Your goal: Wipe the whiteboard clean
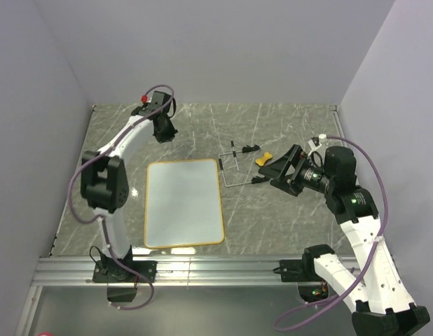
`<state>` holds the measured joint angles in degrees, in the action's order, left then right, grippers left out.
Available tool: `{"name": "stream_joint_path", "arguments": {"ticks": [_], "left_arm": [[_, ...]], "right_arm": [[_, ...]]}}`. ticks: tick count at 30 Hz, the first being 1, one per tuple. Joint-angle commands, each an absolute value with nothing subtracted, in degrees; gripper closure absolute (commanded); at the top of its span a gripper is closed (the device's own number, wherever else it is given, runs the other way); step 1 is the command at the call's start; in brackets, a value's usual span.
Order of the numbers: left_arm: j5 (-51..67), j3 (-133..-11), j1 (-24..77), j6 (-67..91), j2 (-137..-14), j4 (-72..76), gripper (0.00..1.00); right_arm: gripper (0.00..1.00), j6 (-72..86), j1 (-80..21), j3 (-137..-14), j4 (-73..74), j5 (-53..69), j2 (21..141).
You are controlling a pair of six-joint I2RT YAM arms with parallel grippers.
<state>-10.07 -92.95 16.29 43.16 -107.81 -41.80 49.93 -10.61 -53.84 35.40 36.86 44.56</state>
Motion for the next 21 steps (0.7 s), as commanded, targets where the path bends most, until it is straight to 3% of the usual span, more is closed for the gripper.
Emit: {"name": "stream_joint_path", "arguments": {"ticks": [1, 6, 13, 21], "left_arm": [[-10.3, -100.5, 15.6, 38.3, -117.1, -42.1, 1.00], [-8.5, -104.9, 15.0, 37.9, -124.7, -43.0, 1.00], [-6.5, -100.4, 15.0, 36.3, -126.5, -42.7, 1.00], [-0.7, -85.8, 17.7, 37.5, -120.6, -42.4, 1.00]], "right_arm": [[0.09, 47.6, -10.4, -58.8, 37.5, 35.9, 45.1], [0.09, 45.9, -9.9, -61.6, 38.8, 35.3, 47.0], [0.09, 43.3, -8.5, -62.5, 38.7, 35.6, 50.1], [0.08, 43.8, -8.4, -60.5, 36.6, 35.9, 53.9]]}}
